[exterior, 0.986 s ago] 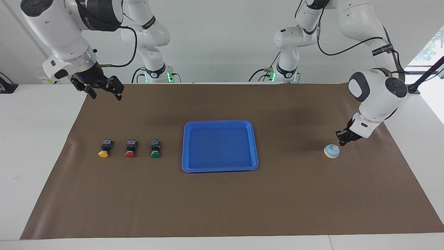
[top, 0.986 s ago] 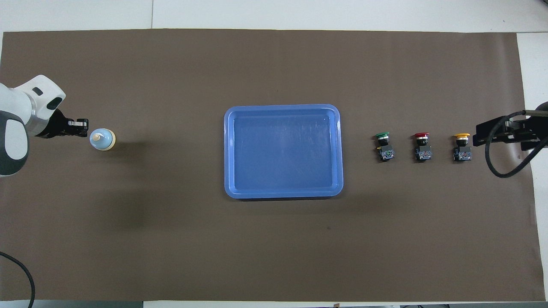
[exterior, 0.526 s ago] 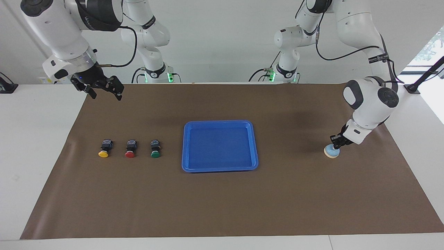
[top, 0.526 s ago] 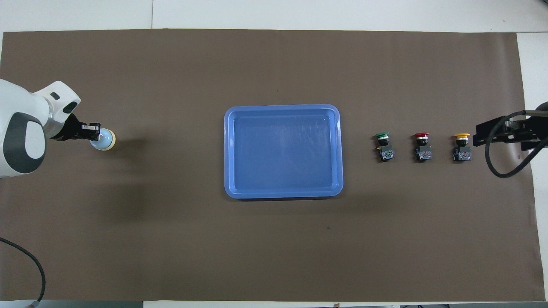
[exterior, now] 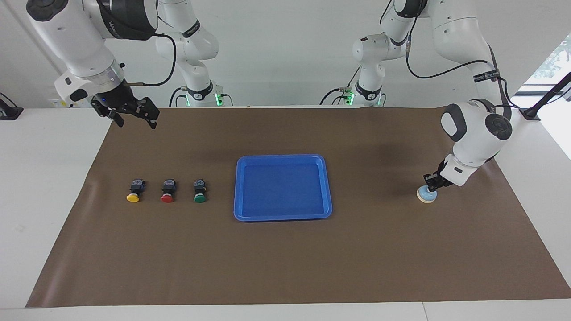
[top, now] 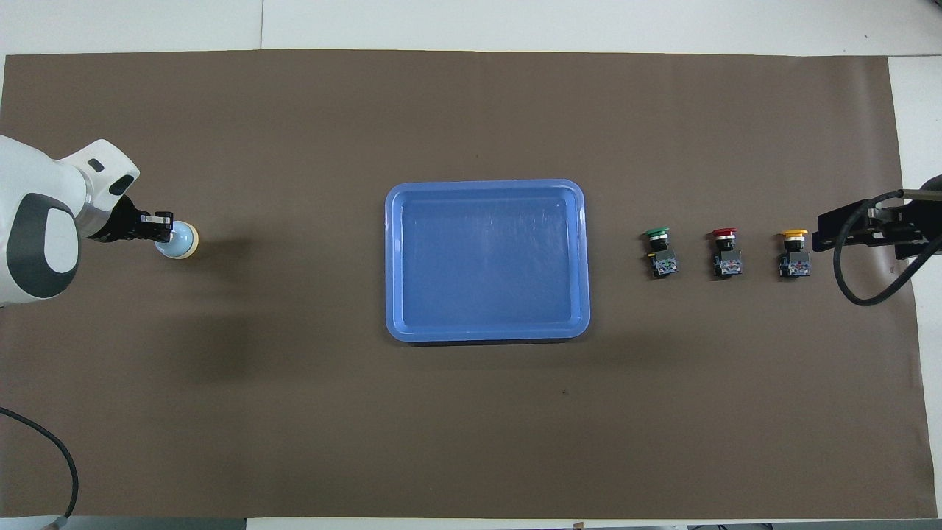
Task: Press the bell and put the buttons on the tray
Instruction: 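Lift the left gripper off the bell and draw it back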
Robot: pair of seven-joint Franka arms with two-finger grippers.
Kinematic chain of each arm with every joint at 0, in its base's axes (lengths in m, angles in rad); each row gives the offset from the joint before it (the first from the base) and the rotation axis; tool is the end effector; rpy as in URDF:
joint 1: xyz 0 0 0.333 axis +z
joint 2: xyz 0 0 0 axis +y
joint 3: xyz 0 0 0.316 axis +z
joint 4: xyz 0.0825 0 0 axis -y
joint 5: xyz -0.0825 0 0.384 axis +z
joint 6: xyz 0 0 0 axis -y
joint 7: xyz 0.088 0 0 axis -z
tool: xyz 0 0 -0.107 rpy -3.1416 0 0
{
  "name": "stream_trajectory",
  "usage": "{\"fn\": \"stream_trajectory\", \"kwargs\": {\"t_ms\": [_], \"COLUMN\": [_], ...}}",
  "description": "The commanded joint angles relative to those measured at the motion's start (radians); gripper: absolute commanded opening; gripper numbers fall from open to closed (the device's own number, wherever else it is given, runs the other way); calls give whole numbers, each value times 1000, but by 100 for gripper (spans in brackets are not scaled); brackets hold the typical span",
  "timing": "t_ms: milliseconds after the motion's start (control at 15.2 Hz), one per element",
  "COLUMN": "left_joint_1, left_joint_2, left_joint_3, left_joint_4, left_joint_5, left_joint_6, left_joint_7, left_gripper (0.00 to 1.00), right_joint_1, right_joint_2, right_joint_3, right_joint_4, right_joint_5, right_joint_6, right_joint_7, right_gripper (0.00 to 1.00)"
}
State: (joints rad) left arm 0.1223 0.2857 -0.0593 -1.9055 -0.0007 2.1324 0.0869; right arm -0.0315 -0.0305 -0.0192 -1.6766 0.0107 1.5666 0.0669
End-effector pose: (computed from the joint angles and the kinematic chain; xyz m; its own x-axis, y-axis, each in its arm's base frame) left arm 0.6089 0.0400 0.3451 0.9982 -0.0222 -0.0566 -0.0210 -0.9995 0.0223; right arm 0.5405 -0.0264 0.5911 0.9899 -0.1171 -0.0800 -0.1179 -0.9930 -0.0059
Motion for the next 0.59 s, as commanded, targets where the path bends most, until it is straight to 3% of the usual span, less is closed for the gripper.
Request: {"fn": "stream_trajectory", "kwargs": {"t_ms": [0, 197, 329, 526], "left_joint_1": [-10, -23, -41, -50], "left_joint_2": [-16, -52, -101, -175], "left_joint_3": [0, -2, -4, -5], "left_joint_4": [126, 227, 232, 232], "left_joint_5": [18, 18, 18, 7], "left_joint_6": [-196, -383, -455, -541], "left_joint_7": [5, -4, -22, -41], "left_gripper": [0, 56, 100, 100], "right_joint_1": [-7, -7, -7, -7], "right_joint_2": [1, 1, 1, 1], "right_joint_3": [7, 7, 7, 7], "right_joint_4": [12, 12, 12, 12], "right_joint_5": [-9, -9, -9, -9], "right_joint_6": [-17, -16, -17, -17], "right_joint_7": [-1, -1, -1, -1], "right_gripper": [100, 100, 100, 100]}}
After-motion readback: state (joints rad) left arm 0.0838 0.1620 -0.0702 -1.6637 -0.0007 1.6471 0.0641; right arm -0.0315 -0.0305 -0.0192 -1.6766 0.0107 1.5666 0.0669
